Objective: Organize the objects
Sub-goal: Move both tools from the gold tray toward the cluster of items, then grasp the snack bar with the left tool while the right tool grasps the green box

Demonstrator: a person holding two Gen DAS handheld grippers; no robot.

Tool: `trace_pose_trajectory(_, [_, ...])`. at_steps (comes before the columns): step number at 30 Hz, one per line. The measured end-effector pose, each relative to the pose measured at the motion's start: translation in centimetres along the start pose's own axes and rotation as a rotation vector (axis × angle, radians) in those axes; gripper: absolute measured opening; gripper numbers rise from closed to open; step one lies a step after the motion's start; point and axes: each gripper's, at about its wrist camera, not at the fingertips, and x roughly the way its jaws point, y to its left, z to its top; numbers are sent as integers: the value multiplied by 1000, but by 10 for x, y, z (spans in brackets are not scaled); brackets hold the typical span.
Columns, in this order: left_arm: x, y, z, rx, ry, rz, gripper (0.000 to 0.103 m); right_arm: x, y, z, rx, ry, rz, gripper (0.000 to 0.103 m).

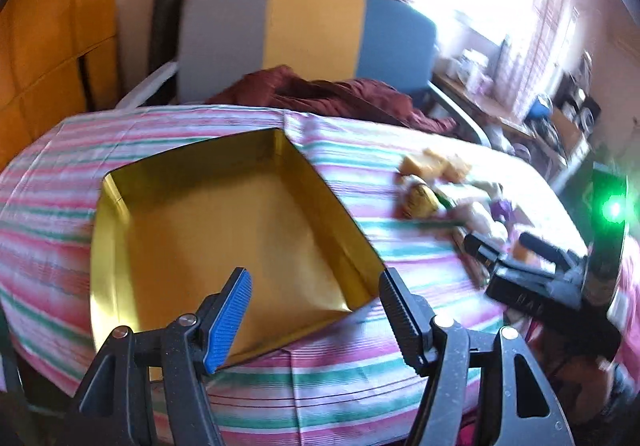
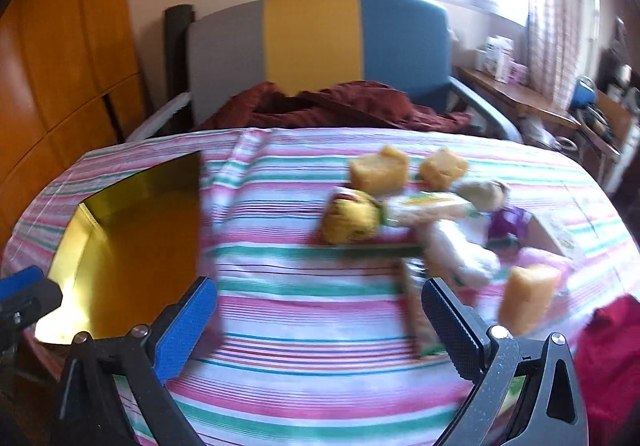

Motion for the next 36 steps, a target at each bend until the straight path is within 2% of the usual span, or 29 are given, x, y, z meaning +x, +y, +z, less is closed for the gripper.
trace_pose_trajectory(5, [11,-42,1,131,10,-70,67,-10,-59,-6,87,35,-97,103])
trace_pose_trajectory(8, [27,-62,7,168,54,-147,67,-18,-88,-11,104,56,-155,103])
trace_pose_trajectory(10, [37,-71,11,195,88,-185,67,-17,-104,-15,97,104,-176,103])
trace_pose_trajectory(14, [57,-101,16,242,152,-278,70,-19,-124,-23,51,197,-137,103])
trace_pose_trajectory(19, [89,-142,21,277,251,-358,70,-21,-141,-38,17,301,-71,103])
trace_pose_trajectory(23, [122,-174,23,303,327,-381,70,-18,-143,-43,3,341,-41,103])
trace_pose_trajectory(29, [172,-197,29,234,430,-375,75,-4,-144,-39,-57,391,0,103])
trace_pose_trajectory(31, [182,-205,30,237,440,-360,79,2,-147,-38,-59,409,8,103])
trace_pose_trajectory(36, [211,-218,29,217,490,-319,80,12,-146,-35,-71,437,32,103])
